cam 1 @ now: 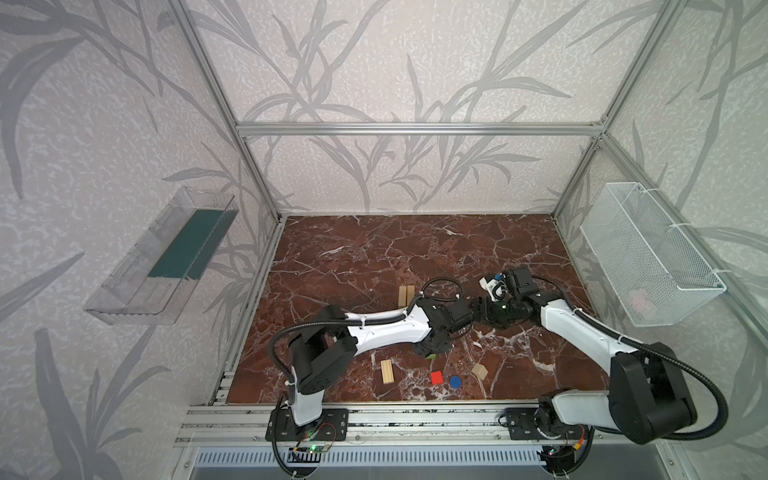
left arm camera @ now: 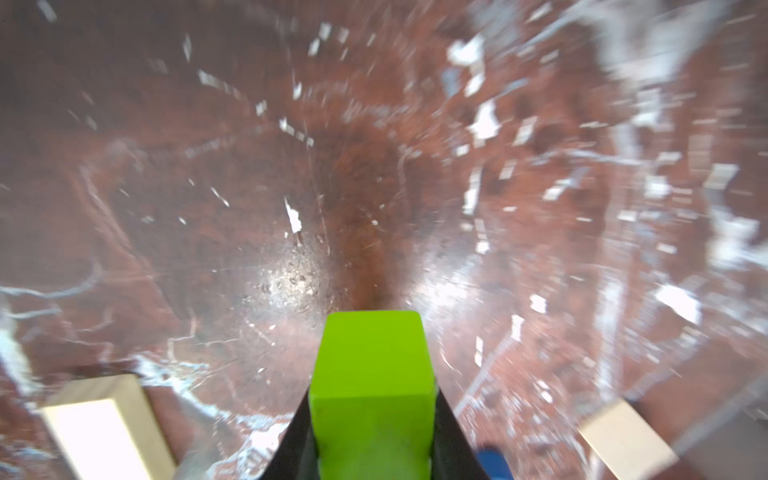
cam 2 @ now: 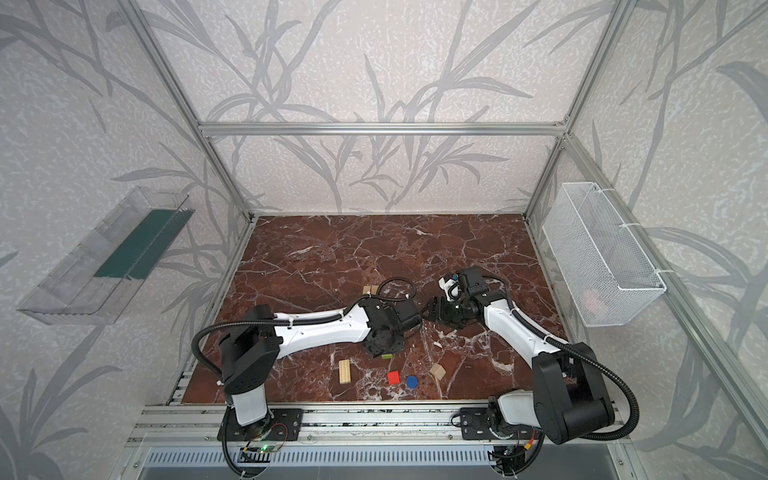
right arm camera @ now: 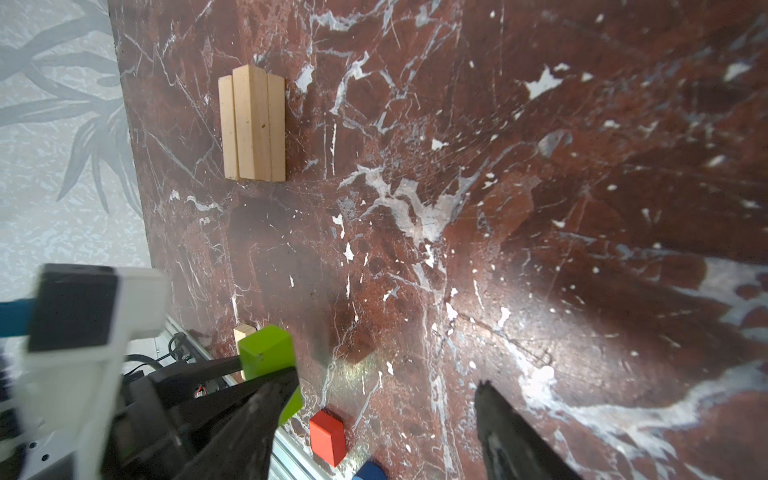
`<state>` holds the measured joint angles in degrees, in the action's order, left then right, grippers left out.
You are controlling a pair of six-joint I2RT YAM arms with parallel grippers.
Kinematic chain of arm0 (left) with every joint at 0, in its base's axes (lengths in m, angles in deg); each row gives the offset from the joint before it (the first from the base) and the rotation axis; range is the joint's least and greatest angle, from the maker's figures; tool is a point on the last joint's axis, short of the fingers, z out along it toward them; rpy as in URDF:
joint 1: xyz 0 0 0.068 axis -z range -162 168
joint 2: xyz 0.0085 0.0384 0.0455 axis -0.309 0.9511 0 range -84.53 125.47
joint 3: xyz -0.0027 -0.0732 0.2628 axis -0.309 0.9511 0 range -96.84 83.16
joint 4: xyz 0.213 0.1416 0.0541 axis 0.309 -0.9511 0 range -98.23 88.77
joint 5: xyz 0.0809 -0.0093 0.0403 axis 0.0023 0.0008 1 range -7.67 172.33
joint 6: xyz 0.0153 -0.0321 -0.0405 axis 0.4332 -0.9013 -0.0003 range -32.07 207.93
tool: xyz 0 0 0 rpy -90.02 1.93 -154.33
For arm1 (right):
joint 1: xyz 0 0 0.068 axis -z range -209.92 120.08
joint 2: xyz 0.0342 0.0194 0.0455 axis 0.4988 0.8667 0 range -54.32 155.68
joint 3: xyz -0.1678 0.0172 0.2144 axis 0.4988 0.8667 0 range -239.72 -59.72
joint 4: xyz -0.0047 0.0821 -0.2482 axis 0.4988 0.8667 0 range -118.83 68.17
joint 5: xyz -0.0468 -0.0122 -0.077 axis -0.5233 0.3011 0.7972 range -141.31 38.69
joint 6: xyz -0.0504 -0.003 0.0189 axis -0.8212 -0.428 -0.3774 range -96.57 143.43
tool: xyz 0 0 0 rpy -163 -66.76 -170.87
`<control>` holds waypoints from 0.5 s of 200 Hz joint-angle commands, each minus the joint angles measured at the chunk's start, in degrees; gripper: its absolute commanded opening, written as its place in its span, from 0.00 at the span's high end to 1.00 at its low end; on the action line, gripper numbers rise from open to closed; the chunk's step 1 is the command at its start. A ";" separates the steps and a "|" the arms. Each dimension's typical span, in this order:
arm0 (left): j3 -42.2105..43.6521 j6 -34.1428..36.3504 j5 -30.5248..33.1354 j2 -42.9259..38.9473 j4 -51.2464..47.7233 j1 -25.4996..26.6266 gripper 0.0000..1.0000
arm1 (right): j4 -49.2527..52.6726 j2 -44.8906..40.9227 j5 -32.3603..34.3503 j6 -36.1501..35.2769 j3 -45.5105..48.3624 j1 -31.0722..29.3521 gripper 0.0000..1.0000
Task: Build the wood block tower
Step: 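Lift the green block with the left gripper and carry it over the standing blocks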
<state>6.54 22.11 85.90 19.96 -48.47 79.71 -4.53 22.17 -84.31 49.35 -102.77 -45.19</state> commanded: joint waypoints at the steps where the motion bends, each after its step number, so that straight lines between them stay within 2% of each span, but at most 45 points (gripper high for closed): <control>1: -2.59 7.31 3.39 -5.66 -5.99 -1.98 0.83 | 1.73 -2.06 0.02 0.41 -1.56 -0.10 0.26; 56: -3.93 19.42 1.50 -10.07 -7.03 -11.39 0.84 | -2.29 -2.18 3.22 2.51 -0.30 -5.57 0.26; 100: -8.86 25.74 -0.54 -5.03 -8.11 -18.55 0.85 | -6.21 -1.23 7.92 5.20 -0.11 -10.50 0.26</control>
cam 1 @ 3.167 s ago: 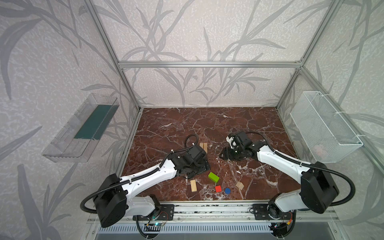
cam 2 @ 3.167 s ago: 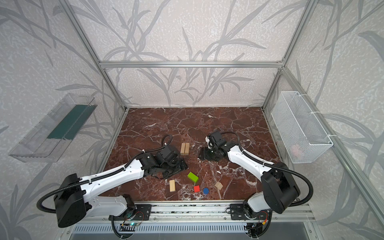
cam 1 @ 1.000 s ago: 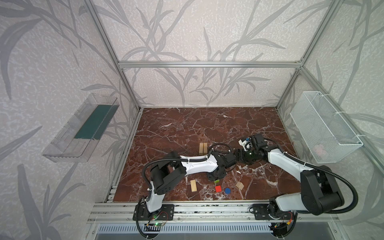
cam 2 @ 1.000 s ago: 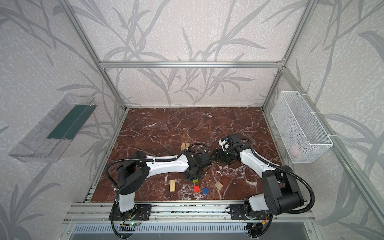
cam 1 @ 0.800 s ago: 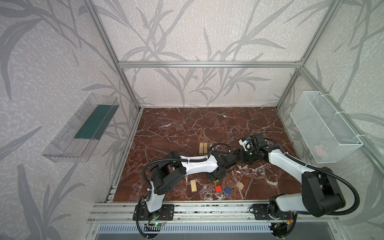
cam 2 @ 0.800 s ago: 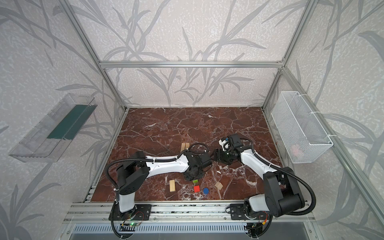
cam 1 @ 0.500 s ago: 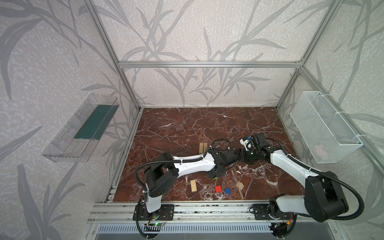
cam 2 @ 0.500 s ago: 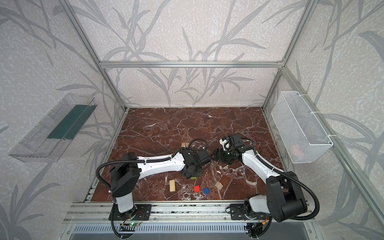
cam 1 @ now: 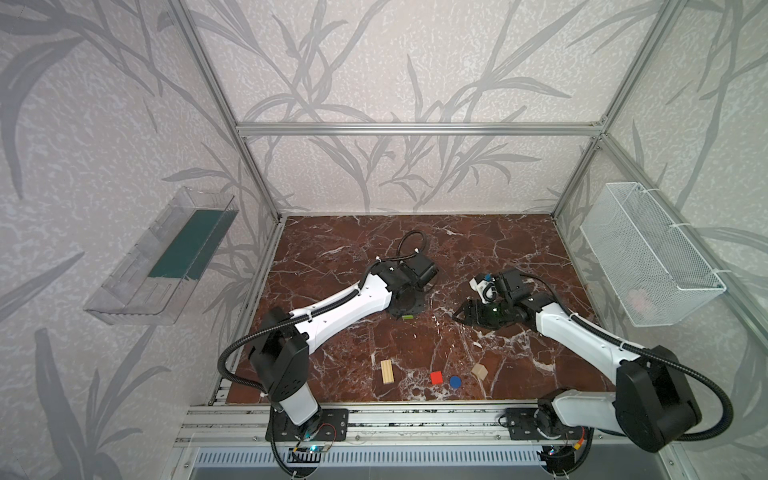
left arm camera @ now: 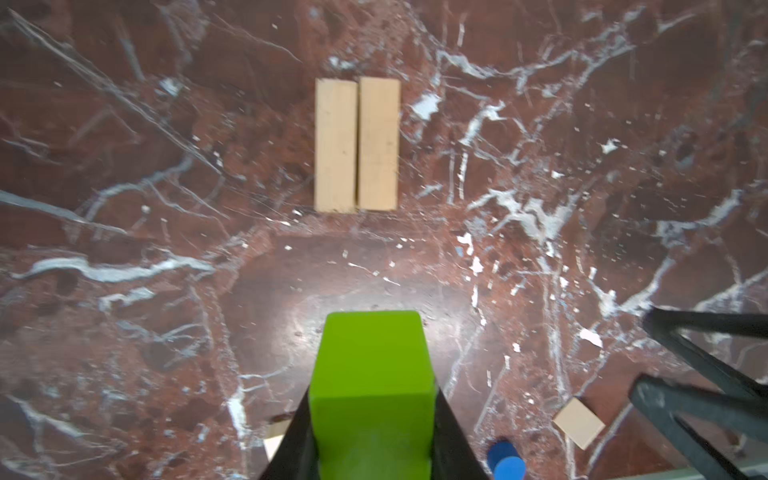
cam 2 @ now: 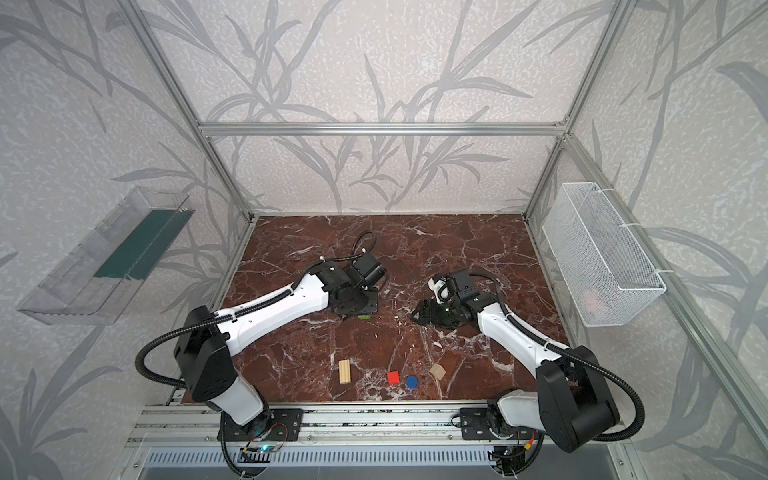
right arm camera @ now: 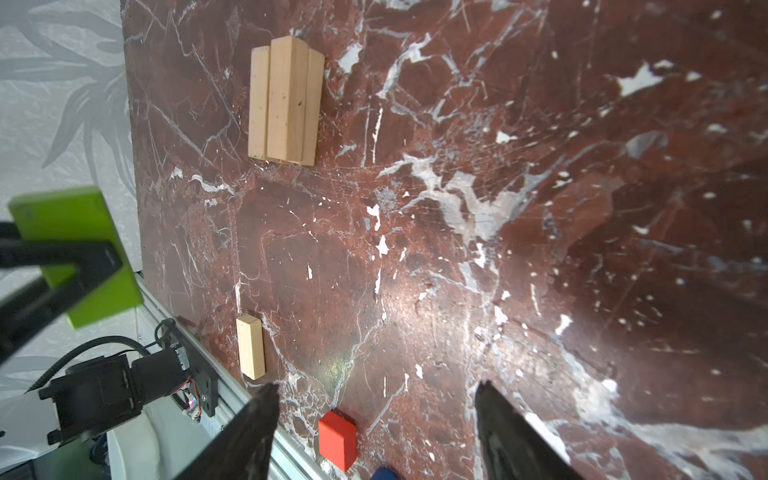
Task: Build the wood block tower
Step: 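Lift the green block with the left gripper and carry it over the standing blocks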
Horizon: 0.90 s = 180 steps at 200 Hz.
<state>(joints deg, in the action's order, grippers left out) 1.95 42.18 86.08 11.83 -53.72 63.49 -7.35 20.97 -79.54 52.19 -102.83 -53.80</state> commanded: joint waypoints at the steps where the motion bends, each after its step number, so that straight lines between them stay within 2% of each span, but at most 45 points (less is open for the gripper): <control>1: -4.46 5.76 -0.78 3.25 -2.96 -2.43 0.85 | -3.56 -0.04 3.26 2.45 -0.04 -1.93 0.26; 74: -13.99 10.04 -5.11 15.68 -3.59 -7.49 0.88 | -9.52 1.03 4.48 5.29 -0.43 -2.58 0.25; 180: -16.78 12.27 -6.83 21.80 -2.49 -9.50 0.89 | -7.45 2.23 5.10 4.21 -2.24 -2.60 0.25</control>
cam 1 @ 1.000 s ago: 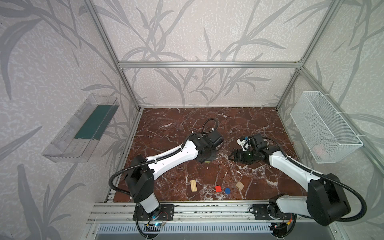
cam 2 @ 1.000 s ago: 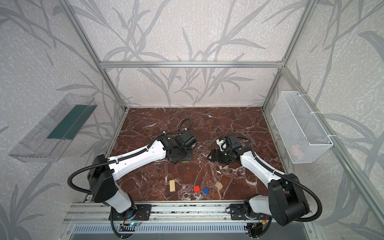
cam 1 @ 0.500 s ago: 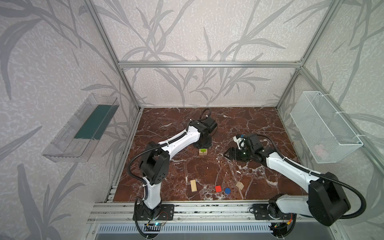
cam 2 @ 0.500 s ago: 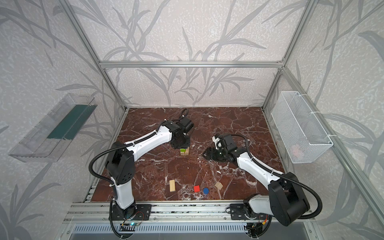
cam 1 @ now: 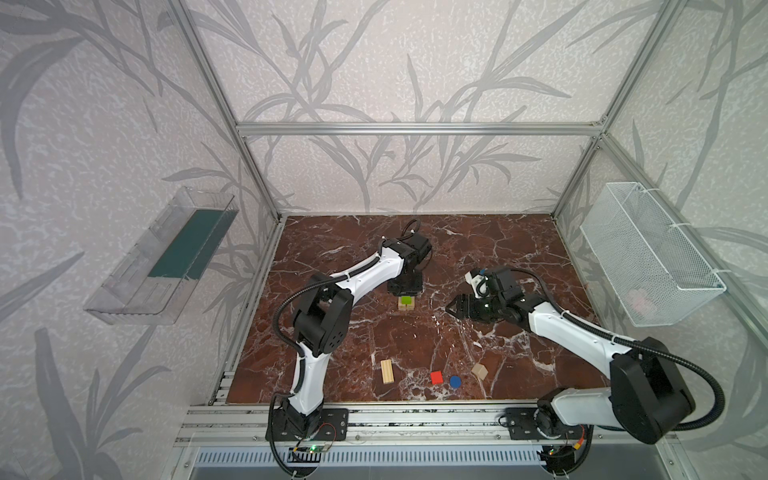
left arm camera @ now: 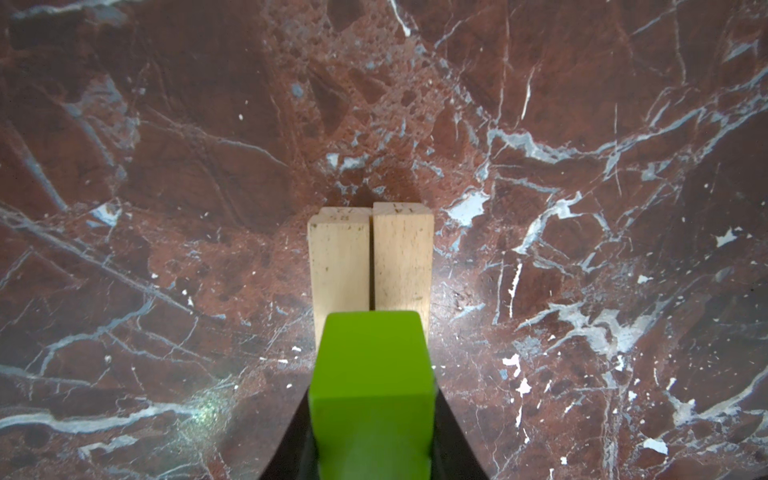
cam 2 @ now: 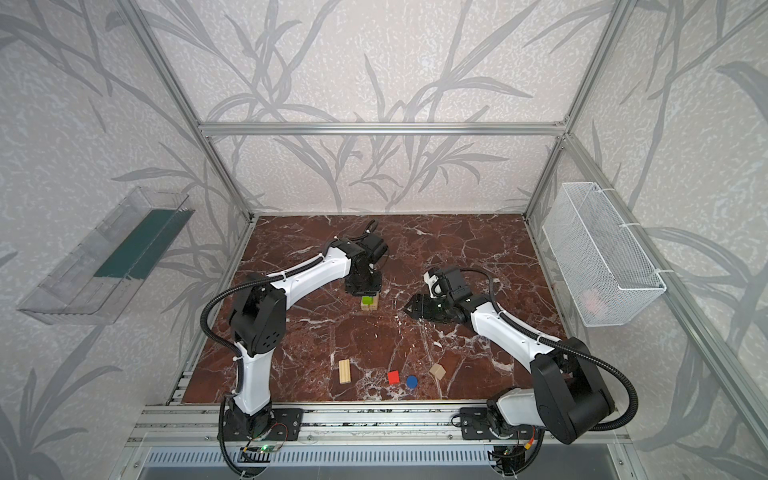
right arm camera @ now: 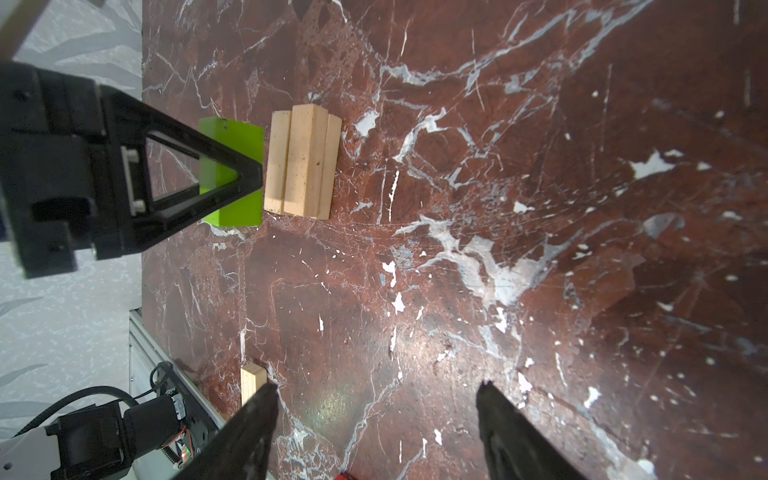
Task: Build the wood block tower
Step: 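Lift the green block with the left gripper and carry it over the standing blocks, then lower the green block onto the tops of the standing blocks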
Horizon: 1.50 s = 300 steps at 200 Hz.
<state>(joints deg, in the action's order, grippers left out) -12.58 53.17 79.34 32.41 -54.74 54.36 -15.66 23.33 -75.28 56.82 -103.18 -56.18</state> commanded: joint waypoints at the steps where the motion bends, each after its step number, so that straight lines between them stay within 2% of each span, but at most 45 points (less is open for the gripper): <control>1: -2.25 1.27 -0.05 1.20 -1.48 -0.39 0.89 | 0.88 -0.13 0.89 -0.43 -1.94 -0.16 0.25; 93: -6.76 1.73 2.54 5.42 -4.80 -0.58 0.89 | 1.81 -0.39 1.55 -1.08 -2.06 -0.19 0.24; 300: -7.86 1.96 1.20 8.55 -4.40 -1.31 0.88 | 2.43 -0.65 2.14 -1.32 -2.09 -0.01 0.24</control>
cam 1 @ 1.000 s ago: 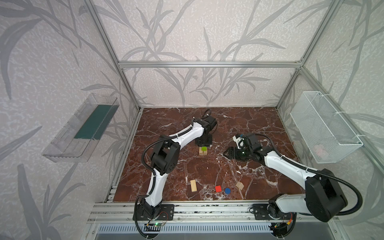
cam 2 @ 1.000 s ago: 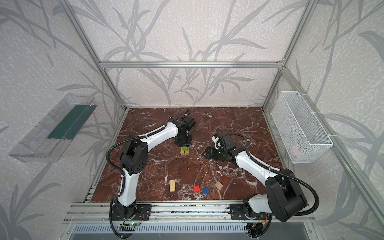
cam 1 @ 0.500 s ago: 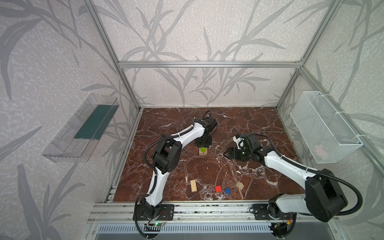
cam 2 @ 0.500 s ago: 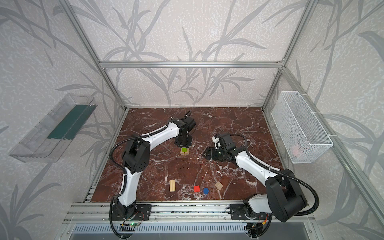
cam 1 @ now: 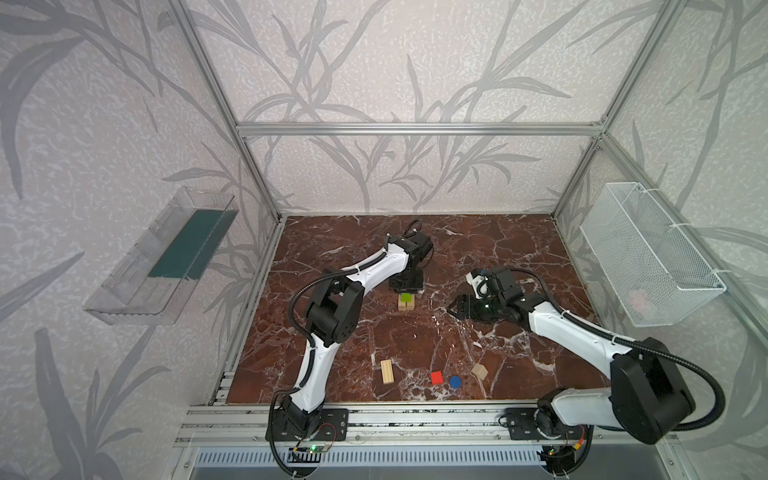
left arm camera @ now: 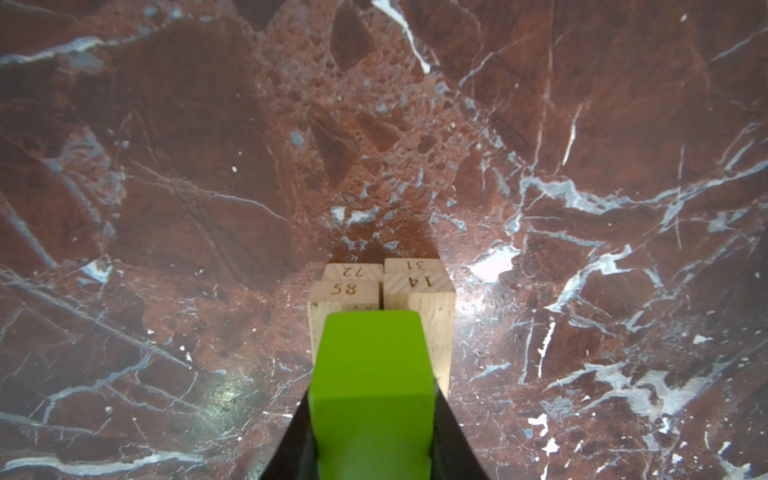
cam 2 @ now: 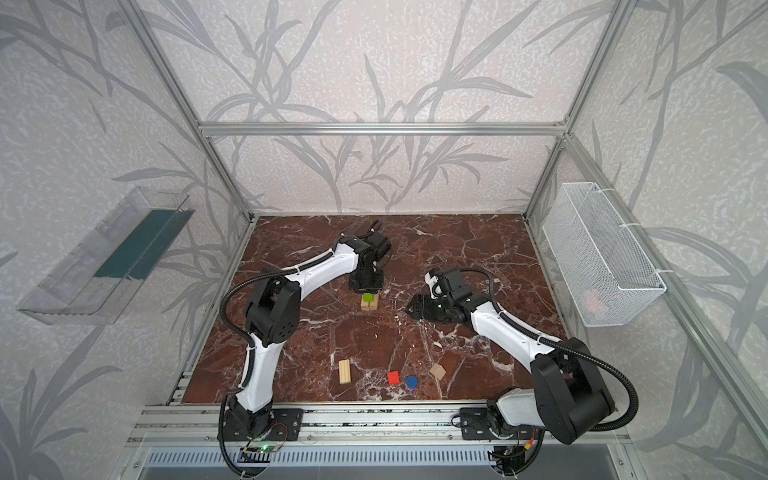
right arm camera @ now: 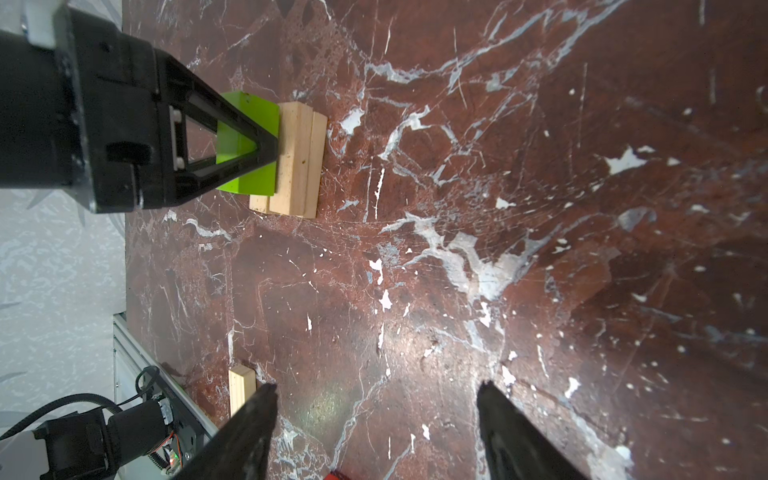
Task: Build the wood block tower
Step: 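Lower the green block onto the tops of the standing blocks, then open the left gripper and lift it away from the green block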
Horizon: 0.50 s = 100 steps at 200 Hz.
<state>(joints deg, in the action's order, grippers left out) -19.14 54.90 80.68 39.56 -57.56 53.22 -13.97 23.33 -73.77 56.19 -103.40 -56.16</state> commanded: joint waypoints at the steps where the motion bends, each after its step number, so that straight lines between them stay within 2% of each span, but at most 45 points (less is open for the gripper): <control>1: -1.27 0.29 -0.12 1.41 -1.58 -0.21 0.88 | 0.73 -0.70 0.65 -0.68 -1.86 0.01 0.24; 36: -1.32 0.14 0.25 1.76 -1.87 -0.33 0.85 | 0.88 -0.83 0.66 -0.76 -1.68 0.05 0.24; 51: -1.39 0.00 0.29 1.68 -2.02 -0.33 0.76 | 0.88 -0.92 0.61 -0.76 -1.67 0.08 0.24; 100: -1.32 -0.44 0.36 0.87 -2.11 -0.42 0.65 | 1.14 -1.42 0.52 -0.85 -1.93 0.20 0.24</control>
<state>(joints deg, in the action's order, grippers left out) -19.14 54.81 80.68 39.89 -57.61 53.07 -13.95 23.31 -73.77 56.14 -103.40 -56.16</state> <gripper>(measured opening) 0.336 0.761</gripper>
